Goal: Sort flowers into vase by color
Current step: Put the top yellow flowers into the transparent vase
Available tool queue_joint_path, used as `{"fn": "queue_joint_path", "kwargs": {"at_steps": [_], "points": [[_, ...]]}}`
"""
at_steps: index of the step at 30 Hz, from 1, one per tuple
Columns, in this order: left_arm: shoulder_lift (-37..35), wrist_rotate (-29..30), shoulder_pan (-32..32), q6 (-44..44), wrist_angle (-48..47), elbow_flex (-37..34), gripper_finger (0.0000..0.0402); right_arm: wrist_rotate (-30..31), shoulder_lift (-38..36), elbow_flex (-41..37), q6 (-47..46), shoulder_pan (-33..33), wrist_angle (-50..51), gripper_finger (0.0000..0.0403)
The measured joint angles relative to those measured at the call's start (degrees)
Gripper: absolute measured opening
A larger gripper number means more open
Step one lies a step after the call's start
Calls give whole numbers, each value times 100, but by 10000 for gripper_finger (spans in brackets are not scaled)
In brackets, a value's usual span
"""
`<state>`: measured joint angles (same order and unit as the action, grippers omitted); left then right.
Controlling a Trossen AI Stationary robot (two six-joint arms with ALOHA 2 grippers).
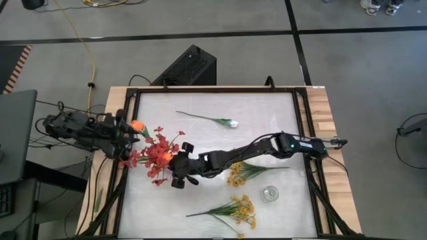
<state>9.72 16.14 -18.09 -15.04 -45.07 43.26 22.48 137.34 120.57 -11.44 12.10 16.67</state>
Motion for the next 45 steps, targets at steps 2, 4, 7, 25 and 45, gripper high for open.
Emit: {"fn": "queue_joint_path", "kwargs": {"at_steps": [2,4,7,25,45], "points": [[0,96,0,-101,-265,148,135,-350,-223,10,-179,-65,486,202],[0,245,0,-218,-471,222,135,-790,-379,12,-369,-161,893,202],[0,448,0,-375,-728,243,135,-1384,-565,9,-643,-298,1674,202],[781,-590,0,-2038,-2453,246,135,-2255,-1928,8,-924,-29,7321,202],[902,-2007,0,-1247,-1707,241,135,-2438,-5131,-5513,-1003,-250,5334,202]]}}
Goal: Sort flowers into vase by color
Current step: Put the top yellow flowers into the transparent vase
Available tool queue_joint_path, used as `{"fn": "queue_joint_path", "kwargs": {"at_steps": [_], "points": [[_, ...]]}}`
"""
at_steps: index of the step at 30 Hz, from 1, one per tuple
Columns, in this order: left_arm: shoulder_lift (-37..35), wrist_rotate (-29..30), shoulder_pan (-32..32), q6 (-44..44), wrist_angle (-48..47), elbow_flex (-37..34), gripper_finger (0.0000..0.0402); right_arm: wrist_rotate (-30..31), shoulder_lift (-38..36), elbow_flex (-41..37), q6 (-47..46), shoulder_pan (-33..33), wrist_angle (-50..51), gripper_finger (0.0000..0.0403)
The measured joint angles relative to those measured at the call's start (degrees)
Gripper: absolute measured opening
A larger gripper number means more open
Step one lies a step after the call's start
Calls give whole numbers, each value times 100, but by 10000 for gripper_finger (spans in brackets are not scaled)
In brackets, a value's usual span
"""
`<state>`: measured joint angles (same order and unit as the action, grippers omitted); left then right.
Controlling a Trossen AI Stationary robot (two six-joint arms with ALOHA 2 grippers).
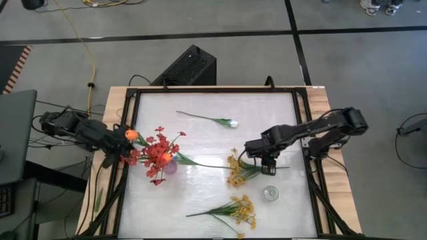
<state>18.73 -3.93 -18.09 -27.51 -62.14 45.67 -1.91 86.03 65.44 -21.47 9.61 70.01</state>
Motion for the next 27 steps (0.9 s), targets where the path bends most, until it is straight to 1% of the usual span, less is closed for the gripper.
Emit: {"fn": "queue_joint_path", "kwargs": {"at_steps": [2,4,6,9,10,11,15,17,18,20,23,25,27], "points": [[-1,-383,0,-104,63,0,135,-137,-23,-275,186,-2,-112,202],[-1,-635,0,-415,-138,0,135,-253,-25,-581,382,8,-344,202],[-1,-515,0,-737,-405,0,135,-276,-25,-900,537,47,-784,202],[-1,-56,0,-1329,-677,0,135,-296,33,-1299,654,63,-1624,202],[-1,3,0,-1540,-720,0,135,-297,61,-1412,673,61,-1840,202],[-1,-40,2,-1713,-765,0,135,-298,106,-1498,714,61,-2021,202],[-1,-693,2,-2527,-1104,0,135,-314,339,-1827,967,89,-2562,202],[-1,-723,2,-2813,-1377,0,135,-340,476,-1902,1104,89,-2721,202],[-1,-654,2,-2938,-1545,0,135,-353,541,-1928,1141,89,-2760,202],[-1,-326,0,-3184,-1923,0,135,-442,672,-1940,1254,83,-2789,202],[-1,397,2,-3716,-2398,0,135,-430,750,-1934,1278,85,-2793,190],[-1,859,1,-4102,-2563,0,135,-426,727,-1938,1281,80,-2795,165],[-1,1186,1,-4242,-2586,2,135,-423,598,-1960,1291,81,-2819,125]]}}
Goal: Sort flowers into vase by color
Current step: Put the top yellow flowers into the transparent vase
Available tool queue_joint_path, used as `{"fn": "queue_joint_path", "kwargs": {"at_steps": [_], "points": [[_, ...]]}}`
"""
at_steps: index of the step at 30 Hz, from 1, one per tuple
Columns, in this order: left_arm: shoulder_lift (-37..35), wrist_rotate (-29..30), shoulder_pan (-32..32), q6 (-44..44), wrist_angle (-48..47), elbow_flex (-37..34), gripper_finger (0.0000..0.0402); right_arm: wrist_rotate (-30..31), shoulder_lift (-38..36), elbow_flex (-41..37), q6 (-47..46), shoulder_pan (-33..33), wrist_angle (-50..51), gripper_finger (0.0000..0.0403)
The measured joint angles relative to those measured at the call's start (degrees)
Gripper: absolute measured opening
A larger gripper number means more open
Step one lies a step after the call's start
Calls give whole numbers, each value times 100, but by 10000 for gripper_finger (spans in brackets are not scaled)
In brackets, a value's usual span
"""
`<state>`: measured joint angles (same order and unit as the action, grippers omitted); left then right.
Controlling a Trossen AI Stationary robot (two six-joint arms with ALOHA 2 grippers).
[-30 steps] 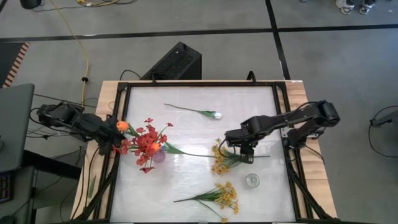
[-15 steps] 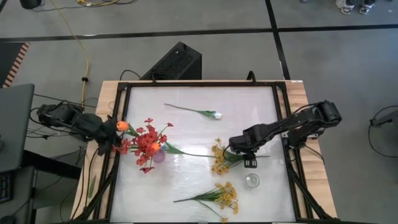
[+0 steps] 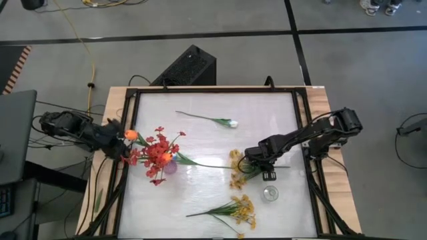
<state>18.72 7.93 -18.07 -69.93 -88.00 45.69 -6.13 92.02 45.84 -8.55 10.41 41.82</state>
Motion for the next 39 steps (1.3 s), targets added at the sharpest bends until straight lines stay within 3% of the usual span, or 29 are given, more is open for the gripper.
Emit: {"fn": "queue_joint_path", "kwargs": {"at_steps": [3,5,9,13,17,21,23,26,31,35,39], "points": [[0,301,1,116,42,0,135,2,-385,-24,-217,11,50,50],[0,361,1,339,33,0,135,2,-780,-42,-544,-4,126,25],[0,617,1,959,-4,0,135,934,-1721,-28,-1867,59,-36,35],[0,1351,0,1430,44,0,135,1988,-2653,-28,-3044,333,-857,38],[0,2156,0,1892,45,0,135,2813,-3413,-26,-3271,839,-2206,27],[0,2868,1,2144,45,0,135,2919,-3981,-7,-3039,1524,-3265,30],[0,3084,1,2146,45,0,135,3084,-4132,-7,-2891,2026,-3441,32],[0,3250,1,2126,43,0,135,3859,-4244,-7,-2727,2882,-3258,29],[0,3260,1,2124,45,0,135,5924,-4208,-35,-2811,4256,-2615,27],[0,3262,-1,2122,45,0,135,7035,-4022,-252,-3139,4847,-2534,31],[0,3298,1,2085,45,0,135,7369,-3766,-516,-3760,5060,-2513,29]]}}
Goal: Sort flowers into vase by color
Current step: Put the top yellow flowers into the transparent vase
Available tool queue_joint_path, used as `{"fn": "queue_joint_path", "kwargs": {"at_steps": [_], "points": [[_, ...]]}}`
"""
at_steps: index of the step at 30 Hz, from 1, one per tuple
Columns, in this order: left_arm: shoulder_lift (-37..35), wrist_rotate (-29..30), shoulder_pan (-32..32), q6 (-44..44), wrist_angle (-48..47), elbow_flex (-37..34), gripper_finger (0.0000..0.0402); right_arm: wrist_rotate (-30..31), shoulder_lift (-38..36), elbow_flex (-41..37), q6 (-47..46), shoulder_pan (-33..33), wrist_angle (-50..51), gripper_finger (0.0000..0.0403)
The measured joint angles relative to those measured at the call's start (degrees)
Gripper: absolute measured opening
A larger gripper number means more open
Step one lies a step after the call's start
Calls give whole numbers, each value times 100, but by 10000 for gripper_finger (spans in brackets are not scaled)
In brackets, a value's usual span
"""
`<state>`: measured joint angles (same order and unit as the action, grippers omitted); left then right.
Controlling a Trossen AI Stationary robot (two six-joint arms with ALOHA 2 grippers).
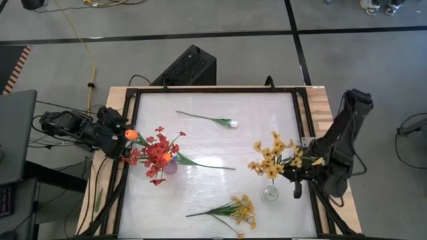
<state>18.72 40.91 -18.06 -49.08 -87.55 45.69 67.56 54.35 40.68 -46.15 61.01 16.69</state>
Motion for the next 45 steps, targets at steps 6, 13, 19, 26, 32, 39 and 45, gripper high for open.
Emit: {"fn": "queue_joint_path", "kwargs": {"at_steps": [6,13,19,26,32,39,45], "points": [[0,28,0,-273,-2,0,135,6,453,-152,-724,1,-31,32],[0,-19,0,-589,-2,1,135,-25,910,-148,-1144,94,-50,32],[0,-154,0,-676,-2,2,135,-15,985,-148,-1273,206,-82,31],[2,-270,-1,-874,-1,2,135,-132,985,-148,-1252,343,-24,43],[2,-455,0,-922,-2,2,135,-503,983,-148,-1197,387,108,50],[2,-455,0,-924,-2,2,135,-623,965,-148,-797,387,134,53],[2,-527,0,-924,-2,2,135,-1078,965,-148,-945,380,144,91]]}}
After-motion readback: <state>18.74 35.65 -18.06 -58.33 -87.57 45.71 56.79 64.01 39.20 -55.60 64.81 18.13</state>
